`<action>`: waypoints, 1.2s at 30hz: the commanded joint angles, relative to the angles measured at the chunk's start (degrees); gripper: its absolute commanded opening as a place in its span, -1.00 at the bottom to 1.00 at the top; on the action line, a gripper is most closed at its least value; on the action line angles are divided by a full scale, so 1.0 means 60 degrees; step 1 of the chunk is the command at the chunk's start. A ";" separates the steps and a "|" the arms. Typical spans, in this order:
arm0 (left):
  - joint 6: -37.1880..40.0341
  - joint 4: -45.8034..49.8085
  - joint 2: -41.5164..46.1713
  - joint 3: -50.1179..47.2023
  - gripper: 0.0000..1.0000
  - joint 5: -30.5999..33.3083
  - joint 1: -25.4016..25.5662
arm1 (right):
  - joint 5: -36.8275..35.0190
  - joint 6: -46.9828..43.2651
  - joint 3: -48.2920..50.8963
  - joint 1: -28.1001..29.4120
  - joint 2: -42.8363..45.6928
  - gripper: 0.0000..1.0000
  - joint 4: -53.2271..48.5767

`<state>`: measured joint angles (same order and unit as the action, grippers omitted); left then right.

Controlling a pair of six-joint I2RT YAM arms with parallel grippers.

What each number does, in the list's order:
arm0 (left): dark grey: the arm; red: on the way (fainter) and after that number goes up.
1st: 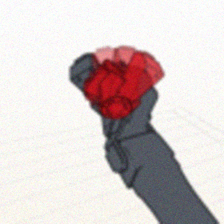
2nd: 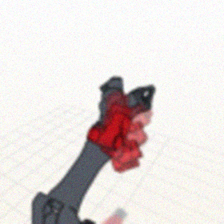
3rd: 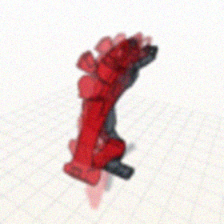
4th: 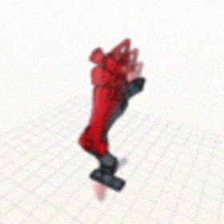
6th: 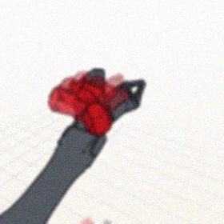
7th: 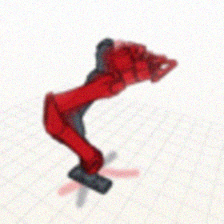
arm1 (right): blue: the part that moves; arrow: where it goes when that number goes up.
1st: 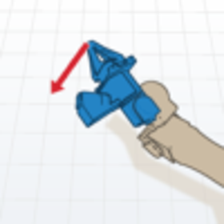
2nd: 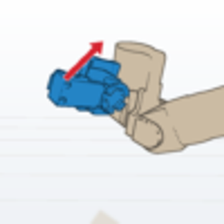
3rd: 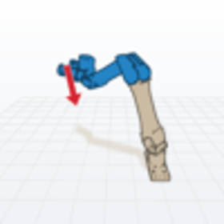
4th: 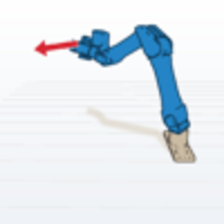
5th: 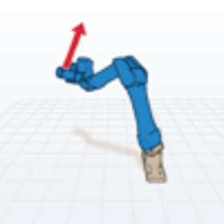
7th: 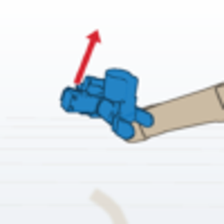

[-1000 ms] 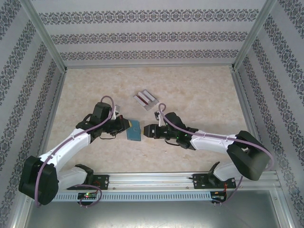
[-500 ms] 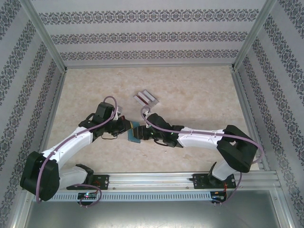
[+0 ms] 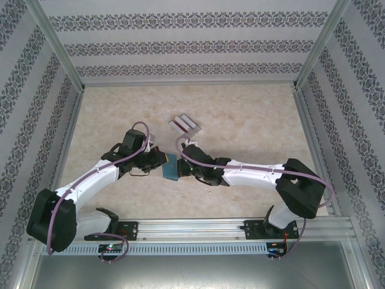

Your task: Put the credit cards into the card holder

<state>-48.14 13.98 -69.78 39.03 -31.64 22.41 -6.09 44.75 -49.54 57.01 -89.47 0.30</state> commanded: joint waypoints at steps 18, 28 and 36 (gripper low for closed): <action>0.0724 -0.1770 -0.2759 -0.0022 0.71 -0.1070 0.0090 | 0.0273 -0.0595 0.2217 -0.0435 0.2518 -1.00 -0.0167; 0.0590 -0.2494 -0.3073 0.0035 0.99 -0.2338 0.0218 | 0.0648 -0.0845 0.2567 -0.0391 0.3456 -1.00 0.0989; 0.0542 -0.2587 -0.3769 0.0076 0.60 -0.2404 0.0438 | 0.0913 -0.0896 0.2555 -0.0347 0.3217 -1.00 0.1483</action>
<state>-44.99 0.36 -91.11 38.89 -44.66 24.29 -1.80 40.27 -34.24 54.87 -69.80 6.35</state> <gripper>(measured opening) 0.829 0.066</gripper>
